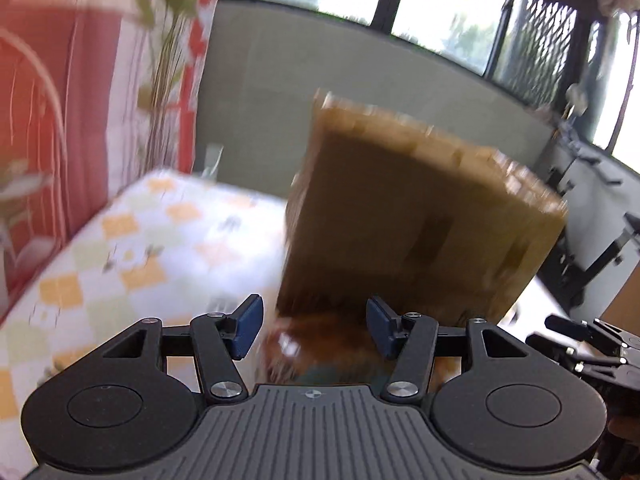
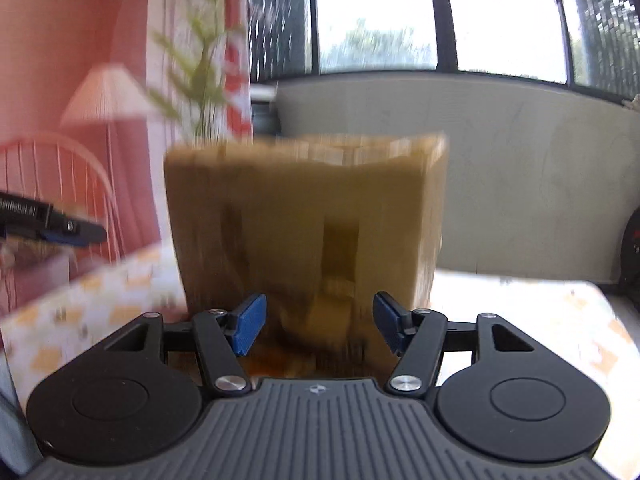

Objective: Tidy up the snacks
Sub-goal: 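Lower the right gripper onto the red barcode packet and close on it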

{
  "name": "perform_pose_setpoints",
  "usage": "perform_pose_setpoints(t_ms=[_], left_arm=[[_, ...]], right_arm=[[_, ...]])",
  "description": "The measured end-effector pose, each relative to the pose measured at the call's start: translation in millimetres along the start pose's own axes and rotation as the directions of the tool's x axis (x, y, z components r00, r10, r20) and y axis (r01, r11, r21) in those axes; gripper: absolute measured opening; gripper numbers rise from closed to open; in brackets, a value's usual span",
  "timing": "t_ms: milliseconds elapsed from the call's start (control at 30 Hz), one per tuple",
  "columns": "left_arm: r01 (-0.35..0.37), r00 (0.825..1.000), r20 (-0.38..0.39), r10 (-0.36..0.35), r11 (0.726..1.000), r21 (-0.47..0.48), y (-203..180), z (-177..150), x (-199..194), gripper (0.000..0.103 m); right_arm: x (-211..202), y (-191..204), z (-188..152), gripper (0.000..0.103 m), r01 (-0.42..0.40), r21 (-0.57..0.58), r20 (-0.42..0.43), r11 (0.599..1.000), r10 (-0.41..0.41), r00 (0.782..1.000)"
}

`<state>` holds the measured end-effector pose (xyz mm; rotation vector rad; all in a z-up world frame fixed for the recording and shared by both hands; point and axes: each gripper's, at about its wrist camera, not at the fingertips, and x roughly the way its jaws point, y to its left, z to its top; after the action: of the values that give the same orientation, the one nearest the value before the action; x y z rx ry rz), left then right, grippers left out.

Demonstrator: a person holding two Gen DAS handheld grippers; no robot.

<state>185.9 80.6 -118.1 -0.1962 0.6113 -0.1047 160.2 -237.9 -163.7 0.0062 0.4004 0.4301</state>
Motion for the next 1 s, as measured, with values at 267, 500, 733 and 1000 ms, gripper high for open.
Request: perform_pose_setpoints(t_ms=[267,500,733,1000], left_arm=[[-0.004,0.999,-0.050,0.004,1.000,0.003,-3.1,-7.5,13.3,0.059],[-0.006,0.998,-0.070,0.006,1.000,-0.002,-7.6,-18.9,15.7,0.059],[-0.019,0.996,-0.091,0.020,1.000,0.012,-6.9,-23.0,19.3,0.059],[-0.024,0.990,-0.137,0.024,1.000,0.005,-10.6,-34.9,29.0,0.059]], right_arm=[[26.9,18.0,-43.4,0.063,-0.015,-0.059,-0.266,0.998,-0.001,0.964],[39.7,37.9,-45.4,0.063,-0.116,-0.117,-0.296,0.986,0.076,0.952],[59.0,51.3,-50.2,0.069,-0.129,-0.125,-0.326,0.984,0.082,0.942],[58.7,40.6,-53.6,0.075,-0.133,-0.089,-0.303,0.987,0.100,0.948]])
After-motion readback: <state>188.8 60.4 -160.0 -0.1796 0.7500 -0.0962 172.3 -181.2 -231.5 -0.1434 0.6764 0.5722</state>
